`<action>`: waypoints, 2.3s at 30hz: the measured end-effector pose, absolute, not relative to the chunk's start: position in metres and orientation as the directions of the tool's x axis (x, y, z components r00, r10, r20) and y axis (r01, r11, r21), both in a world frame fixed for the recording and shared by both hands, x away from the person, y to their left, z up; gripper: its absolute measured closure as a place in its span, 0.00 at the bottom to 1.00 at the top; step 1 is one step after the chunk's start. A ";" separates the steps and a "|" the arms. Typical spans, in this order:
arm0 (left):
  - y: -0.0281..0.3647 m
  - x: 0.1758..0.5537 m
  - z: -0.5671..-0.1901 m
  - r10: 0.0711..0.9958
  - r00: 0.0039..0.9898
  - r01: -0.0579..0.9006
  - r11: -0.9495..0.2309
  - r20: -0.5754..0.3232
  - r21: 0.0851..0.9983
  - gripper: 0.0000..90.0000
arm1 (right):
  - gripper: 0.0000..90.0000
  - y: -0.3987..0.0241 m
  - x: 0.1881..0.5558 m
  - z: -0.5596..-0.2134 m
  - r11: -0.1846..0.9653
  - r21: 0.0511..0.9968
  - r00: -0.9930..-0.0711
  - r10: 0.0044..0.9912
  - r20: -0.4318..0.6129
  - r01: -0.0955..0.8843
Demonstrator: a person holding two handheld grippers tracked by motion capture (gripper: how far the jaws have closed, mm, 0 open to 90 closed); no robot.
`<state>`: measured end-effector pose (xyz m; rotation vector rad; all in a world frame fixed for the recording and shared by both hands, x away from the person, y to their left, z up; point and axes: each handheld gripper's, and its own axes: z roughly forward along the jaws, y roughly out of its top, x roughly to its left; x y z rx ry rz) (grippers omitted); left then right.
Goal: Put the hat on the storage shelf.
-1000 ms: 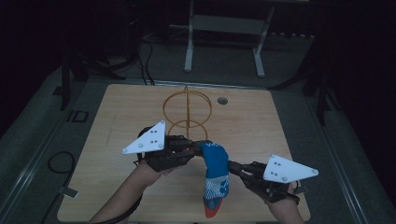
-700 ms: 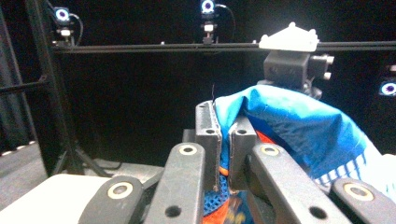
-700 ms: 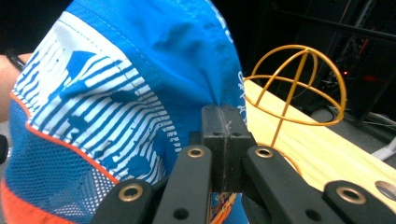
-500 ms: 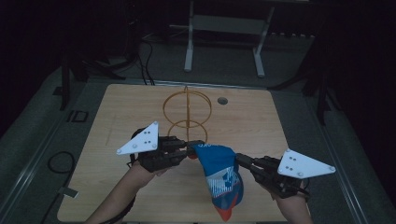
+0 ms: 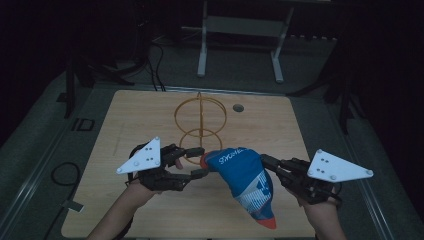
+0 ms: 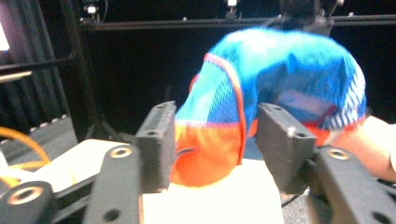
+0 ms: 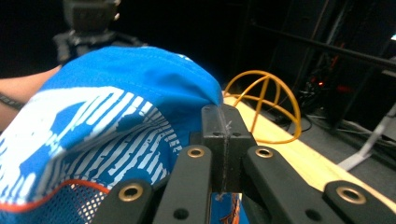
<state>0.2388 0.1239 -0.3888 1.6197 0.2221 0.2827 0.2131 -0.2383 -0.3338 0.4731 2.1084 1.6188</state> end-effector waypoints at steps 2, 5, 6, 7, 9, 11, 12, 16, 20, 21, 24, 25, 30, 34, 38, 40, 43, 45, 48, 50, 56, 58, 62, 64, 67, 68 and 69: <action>0.130 0.237 -0.395 0.324 0.945 -0.007 -0.077 0.032 0.997 0.50 | 1.00 -0.239 0.214 -0.330 0.255 0.967 -0.843 0.520 -0.139 -0.002; 0.140 0.231 -0.407 0.366 0.931 0.019 -0.086 0.013 0.996 0.45 | 1.00 -0.240 0.216 -0.325 0.254 0.967 -0.837 0.528 -0.145 -0.007; 0.143 0.229 -0.411 0.380 0.925 0.033 -0.088 0.003 0.996 0.37 | 1.00 -0.240 0.218 -0.320 0.249 0.968 -0.832 0.534 -0.151 -0.016; 0.146 0.227 -0.416 0.398 0.917 0.049 -0.094 -0.007 0.994 0.32 | 1.00 -0.239 0.219 -0.317 0.249 0.968 -0.827 0.540 -0.155 -0.019; 0.152 0.223 -0.427 0.423 0.906 0.060 -0.104 -0.010 0.993 0.22 | 1.00 -0.238 0.224 -0.312 0.246 0.969 -0.820 0.550 -0.161 -0.025; 0.157 0.219 -0.439 0.461 0.887 0.073 -0.133 -0.003 0.988 0.13 | 1.00 -0.236 0.228 -0.306 0.250 0.968 -0.813 0.557 -0.170 -0.031; 0.158 0.217 -0.446 0.487 0.874 0.086 -0.154 0.000 0.984 0.08 | 1.00 -0.235 0.231 -0.304 0.251 0.967 -0.810 0.560 -0.175 -0.036; 0.165 0.206 -0.474 0.578 0.815 0.107 -0.227 0.045 0.968 0.02 | 1.00 -0.228 0.244 -0.295 0.263 0.964 -0.799 0.572 -0.185 -0.035; 0.175 0.197 -0.500 0.664 0.746 0.135 -0.228 0.053 0.964 0.02 | 1.00 -0.221 0.261 -0.287 0.259 0.965 -0.793 0.582 -0.179 -0.028; 0.178 0.195 -0.505 0.681 0.730 0.142 -0.231 0.056 0.963 0.02 | 1.00 -0.219 0.265 -0.285 0.259 0.965 -0.793 0.583 -0.177 -0.025; 0.184 0.191 -0.517 0.718 0.693 0.152 -0.238 0.068 0.959 0.02 | 1.00 -0.210 0.279 -0.277 0.264 0.964 -0.786 0.591 -0.180 -0.023; 0.186 0.190 -0.521 0.724 0.686 0.156 -0.232 0.064 0.960 0.02 | 1.00 -0.207 0.284 -0.275 0.265 0.964 -0.782 0.597 -0.180 -0.020; 0.196 0.188 -0.535 0.770 0.637 0.195 -0.192 0.025 0.962 0.02 | 1.00 -0.185 0.313 -0.263 0.280 0.960 -0.771 0.612 -0.177 0.002; 0.200 0.187 -0.540 0.784 0.620 0.199 -0.170 0.010 0.965 0.02 | 1.00 -0.162 0.334 -0.259 0.297 0.955 -0.760 0.624 -0.180 0.017; 0.201 0.187 -0.540 0.786 0.618 0.187 -0.160 0.011 0.969 0.02 | 1.00 -0.138 0.351 -0.259 0.323 0.946 -0.757 0.626 -0.188 0.033; 0.202 0.188 -0.539 0.785 0.619 0.176 -0.164 0.020 0.971 0.02 | 1.00 -0.124 0.360 -0.260 0.341 0.939 -0.756 0.625 -0.196 0.039; 0.204 0.189 -0.538 0.785 0.620 0.170 -0.152 0.014 0.974 0.02 | 1.00 -0.109 0.369 -0.263 0.362 0.931 -0.750 0.627 -0.210 0.042; 0.206 0.189 -0.538 0.789 0.614 0.168 -0.141 0.008 0.976 0.02 | 1.00 -0.099 0.376 -0.267 0.373 0.927 -0.755 0.621 -0.211 0.048; 0.207 0.189 -0.538 0.787 0.617 0.171 -0.139 0.004 0.975 0.02 | 1.00 -0.089 0.384 -0.275 0.385 0.920 -0.763 0.614 -0.203 0.066; 0.206 0.189 -0.540 0.786 0.619 0.176 -0.133 -0.005 0.975 0.02 | 1.00 -0.085 0.387 -0.281 0.394 0.916 -0.766 0.611 -0.198 0.078; 0.206 0.189 -0.541 0.781 0.624 0.180 -0.140 -0.003 0.974 0.02 | 1.00 -0.086 0.395 -0.294 0.403 0.908 -0.771 0.612 -0.177 0.111; 0.206 0.189 -0.541 0.781 0.624 0.180 -0.140 -0.003 0.974 0.02 | 1.00 -0.087 0.396 -0.296 0.399 0.909 -0.774 0.611 -0.166 0.120; 0.206 0.189 -0.542 0.779 0.627 0.183 -0.143 -0.003 0.973 0.02 | 1.00 -0.092 0.398 -0.304 0.411 0.902 -0.776 0.610 -0.162 0.135; 0.205 0.189 -0.542 0.778 0.628 0.184 -0.141 -0.006 0.973 0.02 | 1.00 -0.094 0.399 -0.309 0.420 0.897 -0.777 0.609 -0.163 0.141; 0.205 0.189 -0.542 0.775 0.632 0.185 -0.148 -0.003 0.972 0.02 | 1.00 -0.098 0.401 -0.317 0.423 0.892 -0.782 0.606 -0.147 0.160; 0.204 0.189 -0.542 0.775 0.632 0.186 -0.148 -0.003 0.971 0.02 | 1.00 -0.099 0.402 -0.320 0.422 0.891 -0.784 0.605 -0.138 0.169; 0.204 0.189 -0.542 0.775 0.632 0.186 -0.148 -0.003 0.971 0.02 | 1.00 -0.099 0.402 -0.320 0.422 0.891 -0.784 0.605 -0.138 0.169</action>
